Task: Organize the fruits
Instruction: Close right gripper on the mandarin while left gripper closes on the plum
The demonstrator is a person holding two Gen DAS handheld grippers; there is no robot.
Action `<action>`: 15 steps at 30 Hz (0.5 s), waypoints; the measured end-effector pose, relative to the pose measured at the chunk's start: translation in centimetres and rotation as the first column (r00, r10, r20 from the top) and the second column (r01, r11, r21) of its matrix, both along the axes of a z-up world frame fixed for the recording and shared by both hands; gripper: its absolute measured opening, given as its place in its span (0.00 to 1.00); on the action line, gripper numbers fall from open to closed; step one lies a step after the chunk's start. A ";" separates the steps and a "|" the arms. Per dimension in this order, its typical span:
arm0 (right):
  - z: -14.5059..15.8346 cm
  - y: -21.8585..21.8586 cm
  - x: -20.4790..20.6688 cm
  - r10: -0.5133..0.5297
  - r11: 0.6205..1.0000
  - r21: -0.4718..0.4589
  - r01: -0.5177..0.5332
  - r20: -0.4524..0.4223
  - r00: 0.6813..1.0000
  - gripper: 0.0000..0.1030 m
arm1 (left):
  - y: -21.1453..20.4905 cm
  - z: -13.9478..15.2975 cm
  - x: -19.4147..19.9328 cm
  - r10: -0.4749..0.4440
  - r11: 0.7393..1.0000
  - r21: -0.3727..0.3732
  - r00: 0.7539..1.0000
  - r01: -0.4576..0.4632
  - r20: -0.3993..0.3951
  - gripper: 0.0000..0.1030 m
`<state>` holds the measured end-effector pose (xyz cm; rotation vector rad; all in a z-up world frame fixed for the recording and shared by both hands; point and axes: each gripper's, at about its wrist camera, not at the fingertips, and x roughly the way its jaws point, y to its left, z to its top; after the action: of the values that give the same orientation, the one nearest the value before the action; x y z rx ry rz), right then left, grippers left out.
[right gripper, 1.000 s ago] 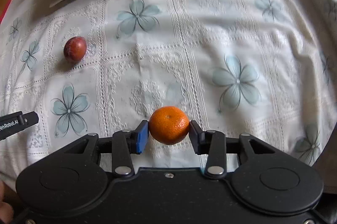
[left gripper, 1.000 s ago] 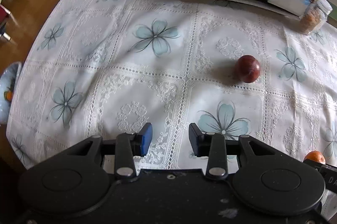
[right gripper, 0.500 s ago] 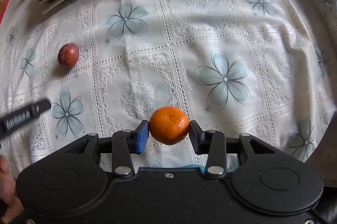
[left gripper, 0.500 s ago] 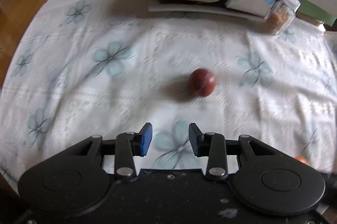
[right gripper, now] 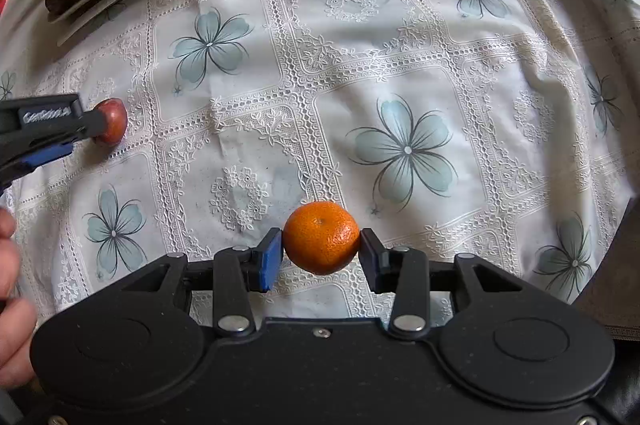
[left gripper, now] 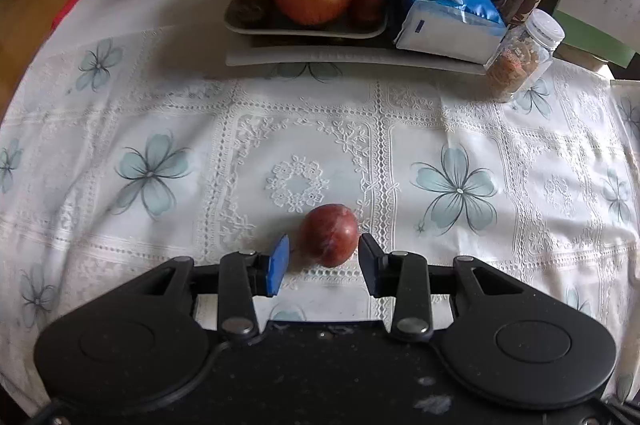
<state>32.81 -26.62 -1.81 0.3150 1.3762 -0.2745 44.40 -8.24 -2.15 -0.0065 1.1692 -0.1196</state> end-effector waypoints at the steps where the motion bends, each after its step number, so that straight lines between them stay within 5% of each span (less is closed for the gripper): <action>1: 0.0 0.0 0.0 0.000 1.000 0.004 0.000 -0.002 1.000 0.48 | -0.1 -0.2 0.1 0.002 1.000 0.000 1.000 -0.002 -0.003 0.38; 15: -0.2 0.3 0.3 0.025 1.000 -0.007 -0.025 -0.010 1.000 0.48 | -0.8 -2.2 2.0 0.037 0.999 0.011 0.999 -0.037 -0.034 0.39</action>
<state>33.10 -26.29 -2.00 0.2906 1.3883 -0.2603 46.38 -8.99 -4.34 -0.0210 1.2029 -0.0808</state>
